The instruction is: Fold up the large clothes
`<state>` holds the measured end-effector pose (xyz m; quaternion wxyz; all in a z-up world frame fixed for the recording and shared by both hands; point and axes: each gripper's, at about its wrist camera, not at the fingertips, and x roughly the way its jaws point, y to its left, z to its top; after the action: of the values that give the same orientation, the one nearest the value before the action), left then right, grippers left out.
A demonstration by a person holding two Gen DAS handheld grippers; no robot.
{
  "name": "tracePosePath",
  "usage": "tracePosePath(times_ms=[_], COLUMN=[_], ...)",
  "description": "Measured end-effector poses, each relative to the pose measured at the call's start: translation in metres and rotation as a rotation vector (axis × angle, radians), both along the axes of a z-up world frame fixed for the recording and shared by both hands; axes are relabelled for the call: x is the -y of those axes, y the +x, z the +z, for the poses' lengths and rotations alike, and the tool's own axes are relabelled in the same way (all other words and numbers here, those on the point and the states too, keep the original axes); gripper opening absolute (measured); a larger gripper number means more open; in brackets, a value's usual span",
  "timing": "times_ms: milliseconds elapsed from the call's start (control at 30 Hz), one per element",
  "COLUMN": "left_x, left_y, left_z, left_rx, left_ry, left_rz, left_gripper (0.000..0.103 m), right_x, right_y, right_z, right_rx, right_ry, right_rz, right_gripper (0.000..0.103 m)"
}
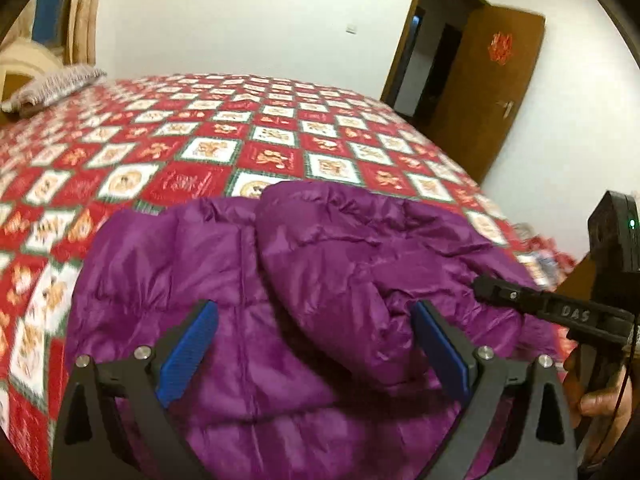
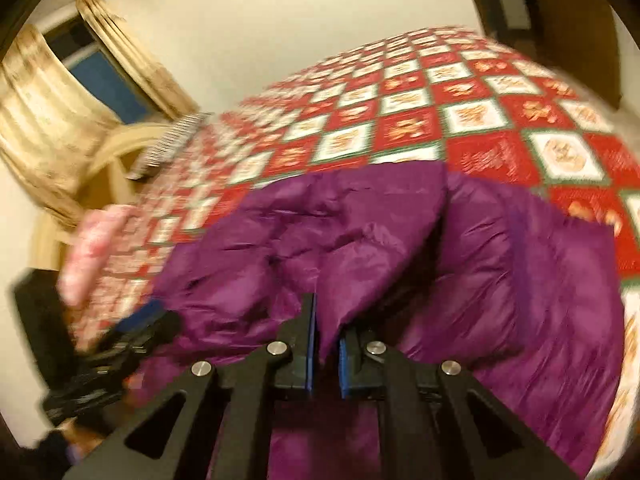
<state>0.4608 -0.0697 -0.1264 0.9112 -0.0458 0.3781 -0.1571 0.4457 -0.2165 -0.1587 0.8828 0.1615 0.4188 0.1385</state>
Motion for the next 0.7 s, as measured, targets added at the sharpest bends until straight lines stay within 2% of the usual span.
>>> tracePosePath(times_ms=[100, 167, 200, 267, 367, 400, 500, 567, 633, 700], left_x=[0.013, 0.017, 0.016, 0.011, -0.005, -0.012, -0.014, -0.005, 0.008, 0.02], left_y=[0.011, 0.011, 0.008, -0.001, -0.013, -0.016, -0.008, 0.004, 0.01, 0.011], left_z=[-0.02, -0.036, -0.041, -0.034, -0.014, -0.005, 0.015, 0.019, 0.013, -0.004], left_rx=[-0.035, -0.082, -0.078, -0.055, -0.009, 0.012, 0.041, 0.031, 0.024, -0.002], left_ry=[0.083, 0.134, 0.145, 0.146, 0.104, 0.086, 0.061, 0.068, 0.094, 0.156], left_rz=[-0.004, -0.011, -0.025, -0.039, -0.042, -0.029, 0.025, 0.054, 0.062, 0.075], left_gripper=[0.099, 0.099, 0.099, 0.099, 0.099, 0.099, 0.099, 0.099, 0.099, 0.099], right_x=[0.005, 0.015, 0.02, 0.034, 0.055, 0.061, 0.06, 0.043, 0.022, -0.001], right_y=[0.019, 0.015, 0.009, 0.0, -0.029, -0.04, -0.056, -0.049, -0.028, -0.006], right_z=[-0.026, -0.031, -0.031, -0.026, -0.005, 0.006, 0.037, 0.054, 0.06, 0.052], right_rx=[-0.067, -0.074, -0.081, -0.09, -0.05, -0.017, 0.085, 0.125, 0.142, 0.135], right_ry=[-0.049, -0.002, 0.026, 0.083, 0.088, 0.07, -0.035, -0.119, -0.103, -0.153], right_rz=[0.011, 0.02, 0.016, 0.001, -0.038, -0.069, -0.118, -0.12, -0.065, -0.028], right_gripper=[0.009, 0.009, 0.01, 0.016, 0.038, 0.045, 0.045, 0.045, 0.045, 0.045])
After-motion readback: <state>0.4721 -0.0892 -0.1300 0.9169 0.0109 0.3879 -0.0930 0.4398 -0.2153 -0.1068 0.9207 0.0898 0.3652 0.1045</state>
